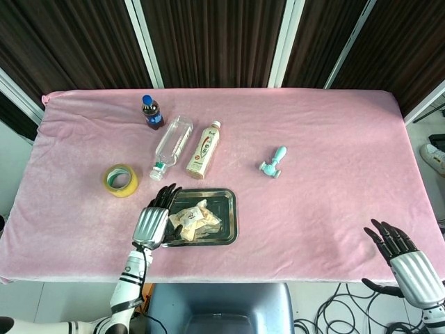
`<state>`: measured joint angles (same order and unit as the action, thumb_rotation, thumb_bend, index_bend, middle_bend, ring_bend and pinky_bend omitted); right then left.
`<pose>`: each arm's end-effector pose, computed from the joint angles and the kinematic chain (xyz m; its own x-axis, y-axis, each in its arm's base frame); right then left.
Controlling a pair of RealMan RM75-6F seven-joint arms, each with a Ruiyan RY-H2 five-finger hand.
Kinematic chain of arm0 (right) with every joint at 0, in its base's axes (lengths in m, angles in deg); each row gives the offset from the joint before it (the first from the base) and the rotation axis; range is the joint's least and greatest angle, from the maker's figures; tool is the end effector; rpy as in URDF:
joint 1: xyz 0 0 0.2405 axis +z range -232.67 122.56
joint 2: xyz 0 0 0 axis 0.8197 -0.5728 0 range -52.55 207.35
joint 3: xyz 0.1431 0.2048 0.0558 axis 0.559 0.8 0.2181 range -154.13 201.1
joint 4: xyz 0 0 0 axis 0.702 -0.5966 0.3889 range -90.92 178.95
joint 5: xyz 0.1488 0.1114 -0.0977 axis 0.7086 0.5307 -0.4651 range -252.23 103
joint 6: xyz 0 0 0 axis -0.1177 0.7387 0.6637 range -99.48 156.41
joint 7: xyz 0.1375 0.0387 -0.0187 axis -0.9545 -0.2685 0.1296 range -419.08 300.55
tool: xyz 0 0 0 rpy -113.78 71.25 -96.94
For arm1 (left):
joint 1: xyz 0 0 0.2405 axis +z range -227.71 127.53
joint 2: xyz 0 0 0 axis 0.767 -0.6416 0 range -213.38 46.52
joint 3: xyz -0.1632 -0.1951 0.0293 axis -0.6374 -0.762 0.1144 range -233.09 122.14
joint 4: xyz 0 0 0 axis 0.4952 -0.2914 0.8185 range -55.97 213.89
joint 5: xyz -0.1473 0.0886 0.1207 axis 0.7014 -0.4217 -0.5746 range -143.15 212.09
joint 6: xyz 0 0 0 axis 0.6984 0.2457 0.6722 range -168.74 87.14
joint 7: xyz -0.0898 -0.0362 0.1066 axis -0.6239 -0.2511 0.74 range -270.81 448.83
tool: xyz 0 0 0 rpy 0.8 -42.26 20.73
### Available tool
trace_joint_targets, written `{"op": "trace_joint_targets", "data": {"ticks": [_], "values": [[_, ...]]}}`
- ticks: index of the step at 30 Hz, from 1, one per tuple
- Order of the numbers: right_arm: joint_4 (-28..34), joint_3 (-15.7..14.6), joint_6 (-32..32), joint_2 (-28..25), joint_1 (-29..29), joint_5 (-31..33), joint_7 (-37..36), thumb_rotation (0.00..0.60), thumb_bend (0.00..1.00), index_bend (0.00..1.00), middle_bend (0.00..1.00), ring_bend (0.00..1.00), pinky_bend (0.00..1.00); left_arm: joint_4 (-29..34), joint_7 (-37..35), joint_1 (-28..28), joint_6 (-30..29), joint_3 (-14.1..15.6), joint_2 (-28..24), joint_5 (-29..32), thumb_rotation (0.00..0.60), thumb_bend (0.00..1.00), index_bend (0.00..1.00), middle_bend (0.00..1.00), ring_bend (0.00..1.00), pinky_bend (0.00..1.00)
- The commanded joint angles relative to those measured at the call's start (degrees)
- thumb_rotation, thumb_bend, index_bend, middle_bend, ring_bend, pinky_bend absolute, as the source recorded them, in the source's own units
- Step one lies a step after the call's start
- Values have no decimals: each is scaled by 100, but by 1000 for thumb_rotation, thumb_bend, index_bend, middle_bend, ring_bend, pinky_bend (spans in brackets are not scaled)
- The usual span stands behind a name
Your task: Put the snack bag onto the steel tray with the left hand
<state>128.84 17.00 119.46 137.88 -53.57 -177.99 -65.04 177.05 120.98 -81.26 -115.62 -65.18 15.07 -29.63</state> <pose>-0.3175 -0.1238 0.1646 0.4820 -0.1069 0.8696 -0.8593 -0.2513 0.4455 -0.1232 0.2685 -0.0278 0.2481 0.1765 0.9525 0.9537 -0.2171 -0.2082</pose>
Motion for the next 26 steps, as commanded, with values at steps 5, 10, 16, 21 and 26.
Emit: {"op": "trace_joint_targets", "data": {"ticks": [5, 10, 16, 21, 26], "values": [[29, -5, -24, 4, -5, 11, 47, 600, 40, 0, 0, 0, 243, 950, -176, 905, -808, 874, -1799, -715, 600, 364, 0, 0, 0, 249], [3, 2, 30, 49, -35, -2, 95, 600, 40, 0, 0, 0, 243, 781, -1161, 1429, -1028, 1118, -2653, -839, 600, 369, 0, 0, 0, 240], [5, 5, -12, 100, -33, 1, 214, 600, 40, 0, 0, 0, 243, 131, -1914, 1991, -1398, 1561, -2988, -1522, 600, 386, 0, 0, 0, 214], [21, 0, -47, 110, -30, 11, 263, 600, 40, 0, 0, 0, 243, -420, -2173, 2432, -1933, 1574, -2717, -1820, 600, 390, 0, 0, 0, 199], [41, -5, -85, 107, -25, 25, 300, 600, 40, 0, 0, 0, 243, -581, -2295, 2547, -1969, 1486, -2632, -1920, 600, 391, 0, 0, 0, 198]]}}
